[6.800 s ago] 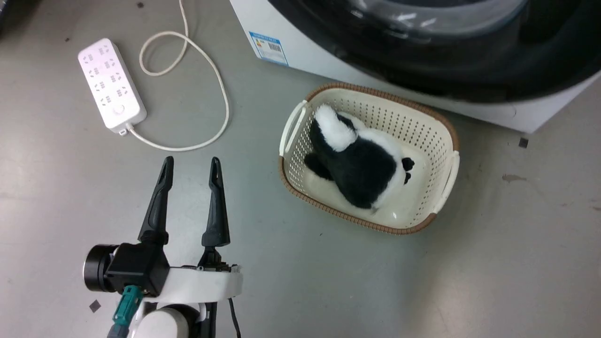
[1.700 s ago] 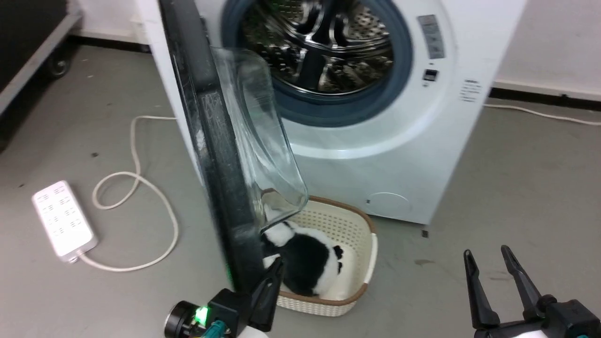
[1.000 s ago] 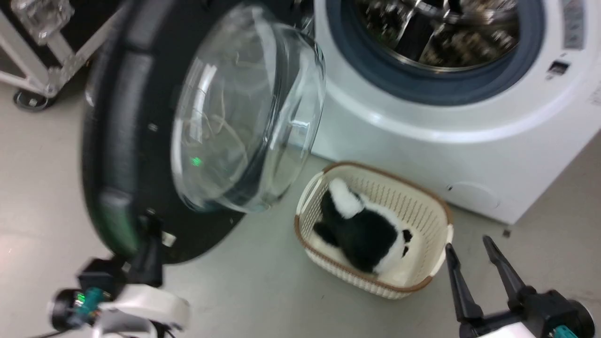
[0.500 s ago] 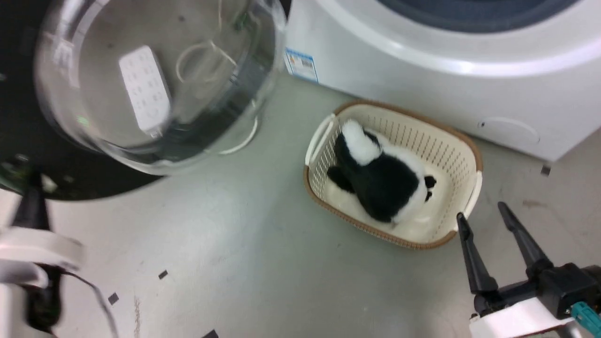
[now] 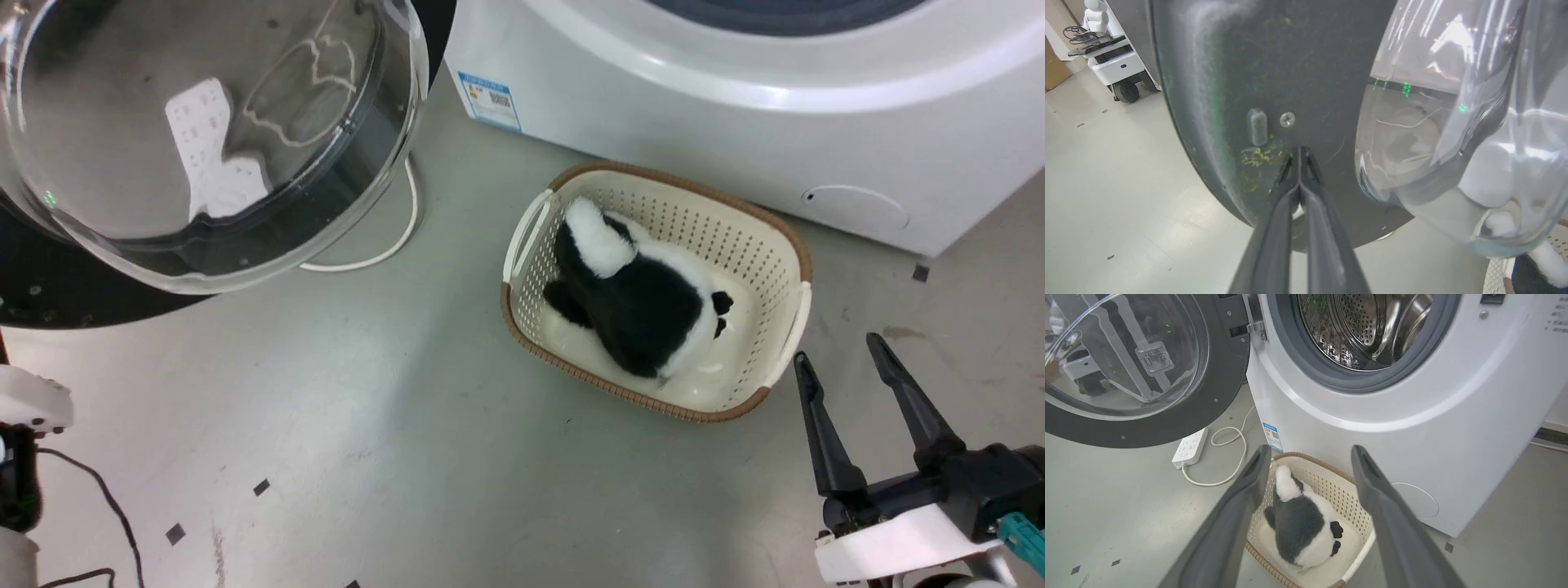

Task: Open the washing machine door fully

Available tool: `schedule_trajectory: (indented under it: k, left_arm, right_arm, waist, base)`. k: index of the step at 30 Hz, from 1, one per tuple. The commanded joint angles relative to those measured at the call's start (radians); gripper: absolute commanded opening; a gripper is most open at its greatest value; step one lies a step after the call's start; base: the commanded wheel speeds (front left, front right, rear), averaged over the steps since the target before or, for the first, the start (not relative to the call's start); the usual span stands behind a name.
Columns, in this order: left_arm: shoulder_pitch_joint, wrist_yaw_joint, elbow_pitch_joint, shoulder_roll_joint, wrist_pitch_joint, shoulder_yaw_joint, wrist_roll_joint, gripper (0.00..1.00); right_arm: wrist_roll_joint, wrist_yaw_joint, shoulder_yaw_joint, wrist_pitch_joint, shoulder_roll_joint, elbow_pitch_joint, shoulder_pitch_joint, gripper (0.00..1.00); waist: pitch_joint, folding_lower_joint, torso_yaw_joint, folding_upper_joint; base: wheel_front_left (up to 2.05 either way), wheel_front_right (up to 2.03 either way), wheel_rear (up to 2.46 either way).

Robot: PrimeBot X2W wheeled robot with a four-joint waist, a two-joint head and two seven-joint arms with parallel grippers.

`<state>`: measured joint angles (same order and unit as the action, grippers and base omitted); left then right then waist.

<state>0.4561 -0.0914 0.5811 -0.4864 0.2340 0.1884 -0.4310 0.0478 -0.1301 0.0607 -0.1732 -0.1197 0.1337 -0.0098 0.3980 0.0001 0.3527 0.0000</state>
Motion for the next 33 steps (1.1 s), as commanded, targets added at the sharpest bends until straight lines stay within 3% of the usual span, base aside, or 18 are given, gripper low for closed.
schedule_trajectory:
  k: [1, 8, 9, 10, 13, 24, 26, 33]
  left_arm:
    - [0.001, 0.001, -0.007, 0.018, 0.018, 0.003, 0.008, 0.0]
    - [-0.189, 0.019, -0.307, 0.162, 0.027, 0.008, 0.107, 0.0]
    - [-0.189, 0.019, -0.307, 0.162, 0.027, 0.008, 0.107, 0.0]
    - [-0.253, 0.024, -0.384, 0.204, 0.027, 0.013, 0.122, 0.0]
    - [-0.337, 0.023, -0.472, 0.252, 0.028, -0.002, 0.156, 0.0]
    - [-0.504, 0.028, -0.587, 0.366, 0.028, -0.093, 0.253, 0.01]
    - [-0.523, 0.033, -0.581, 0.38, 0.028, -0.109, 0.269, 1.0]
    - [-0.572, 0.057, -0.55, 0.413, 0.028, -0.182, 0.312, 1.0]
  right_arm:
    - [0.021, -0.001, -0.012, -0.017, 0.015, -0.012, -0.014, 1.0]
    - [0.052, -0.001, -0.068, -0.064, 0.057, -0.066, -0.021, 1.0]
    - [0.052, -0.001, -0.068, -0.064, 0.057, -0.066, -0.021, 1.0]
    - [0.047, -0.001, -0.074, -0.07, 0.06, -0.072, -0.021, 1.0]
    - [0.039, -0.001, -0.089, -0.076, 0.064, -0.077, -0.007, 1.0]
    - [0.013, -0.001, -0.093, -0.085, 0.069, -0.096, 0.051, 1.0]
    - [0.018, -0.001, -0.091, -0.086, 0.069, -0.101, 0.066, 1.0]
    - [0.04, -0.001, -0.089, -0.088, 0.069, -0.129, 0.112, 1.0]
  waist:
    - [-0.03, -0.0001, -0.011, 0.0]
    - [-0.165, -0.0001, -0.099, 0.0]
    - [-0.165, -0.0001, -0.099, 0.0]
    - [-0.196, -0.0001, -0.134, 0.0]
    - [-0.237, -0.0001, -0.176, 0.0]
    - [-0.328, -0.0001, -0.282, 0.0]
    - [-0.342, -0.0001, -0.293, 0.0]
    - [-0.387, -0.0001, -0.315, 0.0]
  base:
    - [0.0, 0.0, 0.0]
    - [0.0, 0.0, 0.0]
    - [0.0, 0.0, 0.0]
    - [0.0, 0.0, 0.0]
    - [0.0, 0.0, 0.0]
    - [0.0, 0.0, 0.0]
    - [0.0, 0.0, 0.0]
    - [0.0, 0.0, 0.0]
